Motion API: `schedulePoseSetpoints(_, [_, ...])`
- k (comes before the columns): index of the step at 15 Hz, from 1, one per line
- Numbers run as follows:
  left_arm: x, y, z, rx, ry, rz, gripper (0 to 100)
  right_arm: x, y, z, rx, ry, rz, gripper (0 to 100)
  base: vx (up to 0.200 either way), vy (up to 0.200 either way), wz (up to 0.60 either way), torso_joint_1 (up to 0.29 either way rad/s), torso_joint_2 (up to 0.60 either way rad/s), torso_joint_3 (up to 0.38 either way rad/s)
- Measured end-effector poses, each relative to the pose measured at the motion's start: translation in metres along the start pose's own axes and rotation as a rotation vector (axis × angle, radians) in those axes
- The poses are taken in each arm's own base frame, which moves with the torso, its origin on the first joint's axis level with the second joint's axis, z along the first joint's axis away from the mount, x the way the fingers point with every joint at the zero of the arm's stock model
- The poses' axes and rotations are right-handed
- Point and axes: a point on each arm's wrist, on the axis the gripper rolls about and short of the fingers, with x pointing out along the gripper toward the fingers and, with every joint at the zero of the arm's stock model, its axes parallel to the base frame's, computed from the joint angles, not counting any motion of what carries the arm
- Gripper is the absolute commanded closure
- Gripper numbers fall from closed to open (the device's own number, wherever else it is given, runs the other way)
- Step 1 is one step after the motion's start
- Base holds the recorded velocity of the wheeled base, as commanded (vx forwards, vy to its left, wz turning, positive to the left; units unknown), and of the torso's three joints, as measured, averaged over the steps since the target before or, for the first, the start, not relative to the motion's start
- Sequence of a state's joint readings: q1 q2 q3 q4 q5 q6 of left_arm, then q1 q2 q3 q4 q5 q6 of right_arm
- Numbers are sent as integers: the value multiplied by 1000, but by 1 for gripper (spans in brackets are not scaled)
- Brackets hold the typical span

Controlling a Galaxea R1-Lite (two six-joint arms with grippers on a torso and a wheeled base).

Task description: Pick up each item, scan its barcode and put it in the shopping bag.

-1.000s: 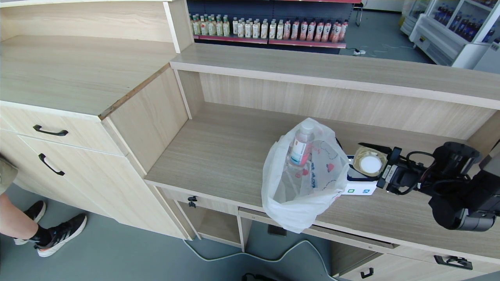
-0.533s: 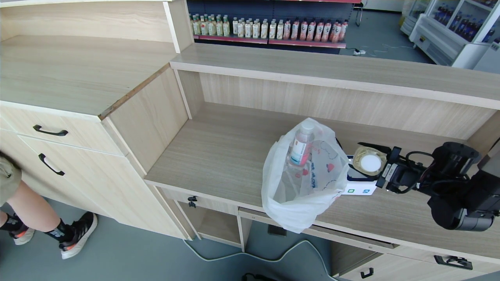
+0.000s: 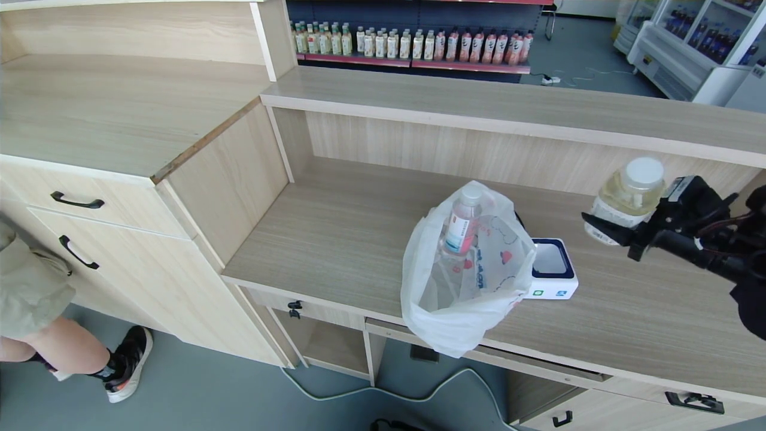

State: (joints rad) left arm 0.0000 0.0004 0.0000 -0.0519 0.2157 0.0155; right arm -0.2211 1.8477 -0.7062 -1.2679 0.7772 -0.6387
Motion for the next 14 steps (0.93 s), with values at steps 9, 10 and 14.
schedulePoseSetpoints(9, [0,0,0,0,0,0,0,-94,-32,32,333,445,-710,100,0,0,0,0,0,0])
schedulePoseSetpoints(10, [0,0,0,0,0,0,0,-94,-30,35,329,434,-707,100,0,0,0,0,0,0])
schedulePoseSetpoints(14, [0,0,0,0,0,0,0,-84,-14,49,451,311,-681,100,0,0,0,0,0,0])
